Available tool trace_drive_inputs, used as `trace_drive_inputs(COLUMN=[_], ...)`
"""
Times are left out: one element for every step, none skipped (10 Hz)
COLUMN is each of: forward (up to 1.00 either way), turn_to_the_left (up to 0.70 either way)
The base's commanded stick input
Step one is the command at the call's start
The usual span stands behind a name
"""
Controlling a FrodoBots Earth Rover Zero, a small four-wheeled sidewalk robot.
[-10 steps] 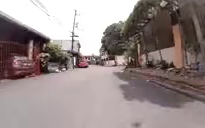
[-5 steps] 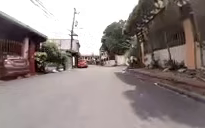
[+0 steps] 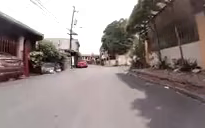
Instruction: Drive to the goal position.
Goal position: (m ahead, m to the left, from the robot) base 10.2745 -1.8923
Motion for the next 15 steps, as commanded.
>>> trace_drive_inputs(forward=[1.00,1.00,1.00,1.00,1.00,1.00,1.00,1.00,1.00,1.00,1.00,1.00,1.00,1.00,1.00], turn_to_the_left=[0.00,0.00,0.00,0.00,0.00,0.00,0.00,0.00,0.00,-0.39,-0.40,-0.40,-0.21,0.00,0.00])
